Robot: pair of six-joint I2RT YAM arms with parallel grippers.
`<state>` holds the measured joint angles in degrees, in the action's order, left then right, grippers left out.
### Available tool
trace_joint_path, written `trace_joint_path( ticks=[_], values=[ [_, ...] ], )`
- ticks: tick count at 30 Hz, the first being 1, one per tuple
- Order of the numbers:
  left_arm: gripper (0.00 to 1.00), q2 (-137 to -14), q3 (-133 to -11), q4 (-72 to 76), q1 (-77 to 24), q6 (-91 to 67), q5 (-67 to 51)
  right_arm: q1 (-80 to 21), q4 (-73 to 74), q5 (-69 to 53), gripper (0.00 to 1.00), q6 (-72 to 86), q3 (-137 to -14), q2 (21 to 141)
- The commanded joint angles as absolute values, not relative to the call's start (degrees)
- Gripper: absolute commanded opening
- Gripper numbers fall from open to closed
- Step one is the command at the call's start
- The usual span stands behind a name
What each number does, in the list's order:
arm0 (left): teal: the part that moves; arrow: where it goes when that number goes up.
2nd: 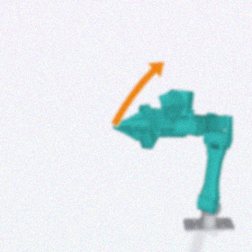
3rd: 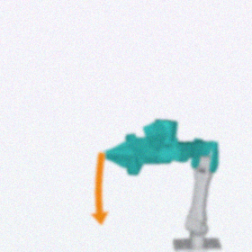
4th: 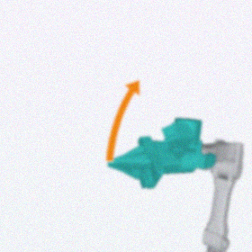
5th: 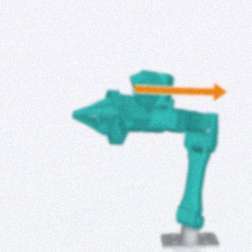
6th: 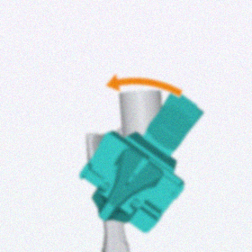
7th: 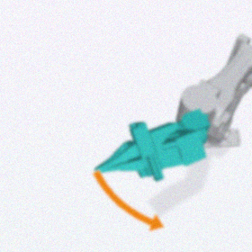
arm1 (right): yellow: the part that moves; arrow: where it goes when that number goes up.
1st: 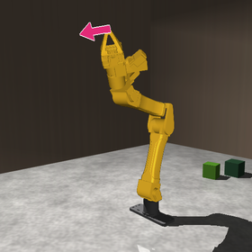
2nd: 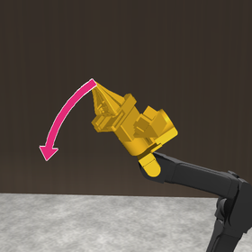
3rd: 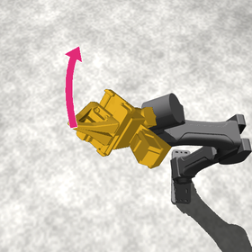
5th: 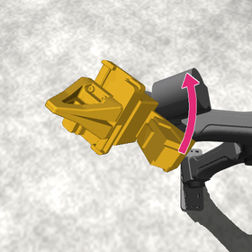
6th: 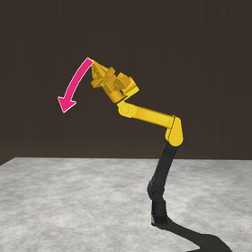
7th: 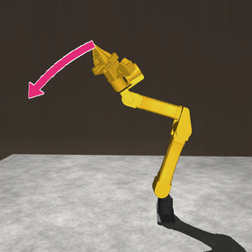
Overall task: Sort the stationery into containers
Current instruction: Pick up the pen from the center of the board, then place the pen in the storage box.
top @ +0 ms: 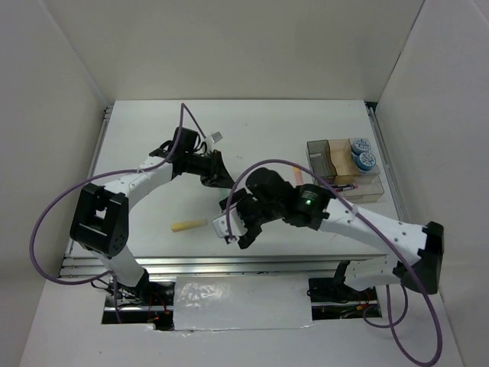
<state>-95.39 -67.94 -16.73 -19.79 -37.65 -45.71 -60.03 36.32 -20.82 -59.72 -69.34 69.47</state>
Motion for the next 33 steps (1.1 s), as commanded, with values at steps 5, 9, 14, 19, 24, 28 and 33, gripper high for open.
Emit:
trace_joint_path(
  ticks=[5, 9, 14, 19, 24, 28, 33],
  values=[
    [0.00, -95.36, -67.94, -13.80, -21.00, -40.78, -55.98, -63.37, 35.33, -20.48, 0.78, -67.85, -74.97, 81.11],
    [0.00, -94.92, -66.89, -13.10, -21.44, -41.83, -57.39, -63.46, 35.51, -19.86, 0.68, -69.26, -75.67, 84.72],
    [0.00, -94.66, -66.18, -11.95, -21.36, -42.89, -58.45, -63.19, 35.33, -18.02, 0.50, -69.96, -75.59, 86.92],
    [0.00, -94.48, -66.09, -11.87, -21.36, -43.06, -58.45, -63.19, 34.45, -15.47, 0.42, -71.45, -74.27, 87.71],
    [0.00, -94.22, -66.18, -11.86, -21.36, -42.98, -58.27, -63.19, 34.45, -14.42, 0.34, -72.60, -74.18, 88.24],
    [0.29, -93.52, -66.53, -13.26, -21.18, -41.23, -56.61, -63.54, 36.82, -13.89, 0.10, -72.16, -76.02, 88.25],
    [0.99, -90.71, -67.94, -17.40, -19.78, -38.32, -48.79, -63.63, 36.47, -13.01, 0.03, -66.74, -74.54, 81.33]
  ],
)
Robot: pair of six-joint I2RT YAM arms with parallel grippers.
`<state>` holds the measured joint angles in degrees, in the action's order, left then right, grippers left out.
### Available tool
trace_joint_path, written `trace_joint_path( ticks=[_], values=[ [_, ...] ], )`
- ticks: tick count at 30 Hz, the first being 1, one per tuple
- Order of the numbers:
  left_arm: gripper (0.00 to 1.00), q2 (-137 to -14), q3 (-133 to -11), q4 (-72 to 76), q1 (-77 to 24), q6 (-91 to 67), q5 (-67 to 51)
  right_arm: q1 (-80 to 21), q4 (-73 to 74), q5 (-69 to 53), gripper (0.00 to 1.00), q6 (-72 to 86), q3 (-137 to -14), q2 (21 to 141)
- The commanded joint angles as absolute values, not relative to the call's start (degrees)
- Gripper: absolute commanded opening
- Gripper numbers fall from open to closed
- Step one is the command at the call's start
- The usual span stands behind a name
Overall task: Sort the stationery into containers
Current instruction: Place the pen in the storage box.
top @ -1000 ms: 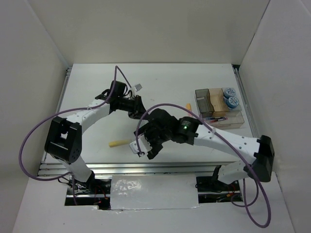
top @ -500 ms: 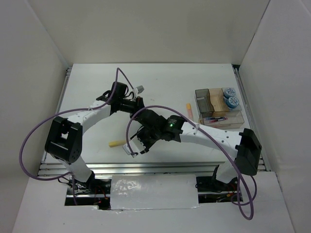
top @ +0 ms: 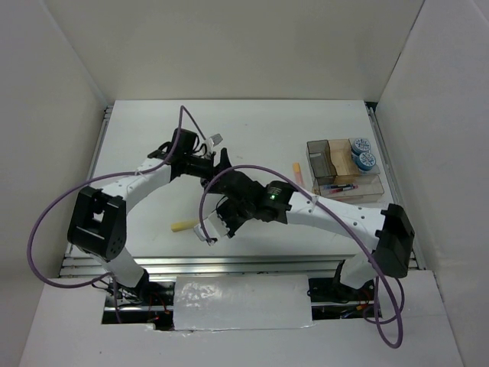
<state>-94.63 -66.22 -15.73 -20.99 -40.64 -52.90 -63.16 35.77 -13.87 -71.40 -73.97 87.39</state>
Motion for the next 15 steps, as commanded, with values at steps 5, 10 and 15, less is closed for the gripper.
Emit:
trace_joint_path(
  ticks=[5, 10, 15],
  values=[
    [0.99, -89.12, -70.22, -20.92, -15.74, -36.65, -40.80, -57.07, 39.28, -15.29, 0.01, -59.33, -70.67, 71.65],
    [0.99, -89.38, -71.19, -21.36, -12.13, -33.49, -37.62, -41.16, 47.89, -17.14, 0.00, -61.42, -66.28, 64.17],
    [0.99, -90.70, -72.33, -22.50, -13.18, -31.46, -33.84, -20.42, 50.70, -17.06, 0.00, -73.62, -60.82, 61.78]
  ],
)
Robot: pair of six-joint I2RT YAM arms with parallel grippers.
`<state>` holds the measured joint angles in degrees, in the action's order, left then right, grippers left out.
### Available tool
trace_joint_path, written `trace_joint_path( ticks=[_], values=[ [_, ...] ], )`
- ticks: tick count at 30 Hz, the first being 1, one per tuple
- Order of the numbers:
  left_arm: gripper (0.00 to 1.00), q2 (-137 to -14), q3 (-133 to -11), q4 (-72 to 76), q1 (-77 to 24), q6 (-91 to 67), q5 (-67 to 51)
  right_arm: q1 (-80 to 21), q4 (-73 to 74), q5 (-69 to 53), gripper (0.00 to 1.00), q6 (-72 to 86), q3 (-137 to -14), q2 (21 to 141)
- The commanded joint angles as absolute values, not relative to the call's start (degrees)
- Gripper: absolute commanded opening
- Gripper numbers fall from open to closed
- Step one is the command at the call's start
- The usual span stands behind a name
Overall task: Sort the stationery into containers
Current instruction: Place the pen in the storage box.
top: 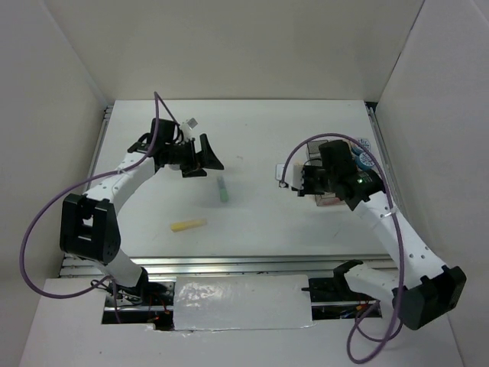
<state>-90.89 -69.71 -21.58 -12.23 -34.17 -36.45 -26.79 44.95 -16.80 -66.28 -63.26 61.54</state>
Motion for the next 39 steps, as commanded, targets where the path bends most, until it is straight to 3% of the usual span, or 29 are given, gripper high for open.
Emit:
trace_joint_path(
  ticks=[1, 6, 10, 24, 31, 32, 34, 36, 38, 39],
  values=[
    [0.99, -91.23, -72.60, -22.76, -12.92, -31.99, -33.40, -18.04, 51.23, -16.88, 0.00, -74.96, -60.73, 62.48],
    [0.99, -93.34, -73.12, -23.37, -10.81, -33.75, -34.45, -6.35, 52.21, -18.72, 0.01, -79.01, -62.05, 66.88],
    [0.99, -93.52, -73.48, -24.17, -10.72, -32.52, -33.93, -2.82, 51.33, -18.46, 0.02, -81.82, -61.96, 69.69],
    [0.99, -92.46, -73.38, -27.24, -10.81, -26.02, -27.69, -0.27, 43.60, -13.45, 0.06, -87.01, -58.27, 78.66],
    [0.99, -91.84, -73.83, -30.14, -10.64, -21.63, -15.13, 2.72, 39.20, -11.25, 0.33, -87.63, -56.43, 81.29],
    [0.99, -92.11, -73.92, -30.67, -10.63, -21.53, -13.03, 2.81, 38.85, -11.08, 0.44, -87.45, -56.69, 81.99],
    [0.99, -92.46, -73.92, -31.72, -10.81, -21.10, -12.22, 2.81, 38.41, -11.07, 0.55, -86.76, -56.95, 82.26],
    [0.96, -92.72, -73.48, -31.73, -11.34, -21.36, -10.30, 2.73, 37.36, -11.77, 0.81, -85.00, -57.39, 81.92],
    [0.94, -93.07, -73.39, -32.08, -12.48, -20.83, -9.93, 2.72, 37.96, -12.56, 0.81, -82.89, -58.44, 81.56],
    [0.87, -93.77, -73.65, -33.04, -13.00, -18.65, -10.54, 2.72, 38.40, -13.18, 0.82, -82.01, -59.75, 81.13]
  ],
)
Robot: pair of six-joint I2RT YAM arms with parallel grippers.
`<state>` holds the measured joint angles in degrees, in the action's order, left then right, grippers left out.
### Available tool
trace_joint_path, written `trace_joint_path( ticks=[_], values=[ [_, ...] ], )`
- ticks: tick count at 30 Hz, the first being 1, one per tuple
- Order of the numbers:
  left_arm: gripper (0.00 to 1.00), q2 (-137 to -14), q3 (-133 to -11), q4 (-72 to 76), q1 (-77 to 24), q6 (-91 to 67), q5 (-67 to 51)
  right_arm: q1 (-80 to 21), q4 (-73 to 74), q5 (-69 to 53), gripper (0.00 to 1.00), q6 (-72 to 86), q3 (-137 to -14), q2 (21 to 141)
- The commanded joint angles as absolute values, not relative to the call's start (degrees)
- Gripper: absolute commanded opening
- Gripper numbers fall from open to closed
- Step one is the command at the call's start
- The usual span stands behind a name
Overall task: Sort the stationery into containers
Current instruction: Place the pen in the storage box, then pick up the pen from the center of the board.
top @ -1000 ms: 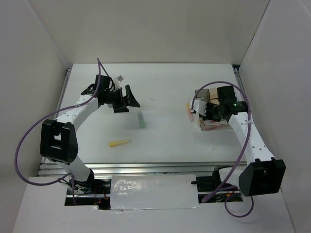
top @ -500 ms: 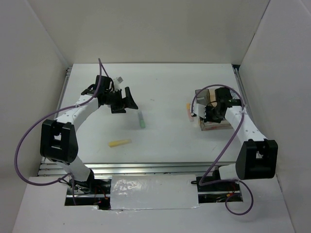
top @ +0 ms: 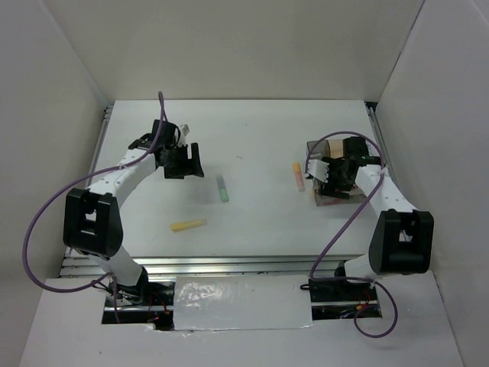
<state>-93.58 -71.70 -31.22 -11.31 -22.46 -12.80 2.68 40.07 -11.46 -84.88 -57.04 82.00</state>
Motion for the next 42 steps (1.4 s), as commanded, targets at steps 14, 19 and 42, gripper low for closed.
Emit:
trace_joint_path(
  ticks=[14, 19, 42],
  values=[
    [0.68, -93.26, -69.09, -49.48, -16.70, 20.38, -16.16, 3.25, 46.93, -35.40, 0.82, -55.13, -70.93, 68.21],
    [0.70, -90.00, -63.47, -46.42, -19.85, 21.80, -13.28, 2.81, 44.83, -40.95, 0.82, -40.48, -69.35, 63.20],
    [0.38, -99.32, -55.81, -31.64, -32.69, 19.25, 2.98, 13.27, 36.31, -54.40, 0.85, -11.52, -67.15, 56.25]
  ],
)
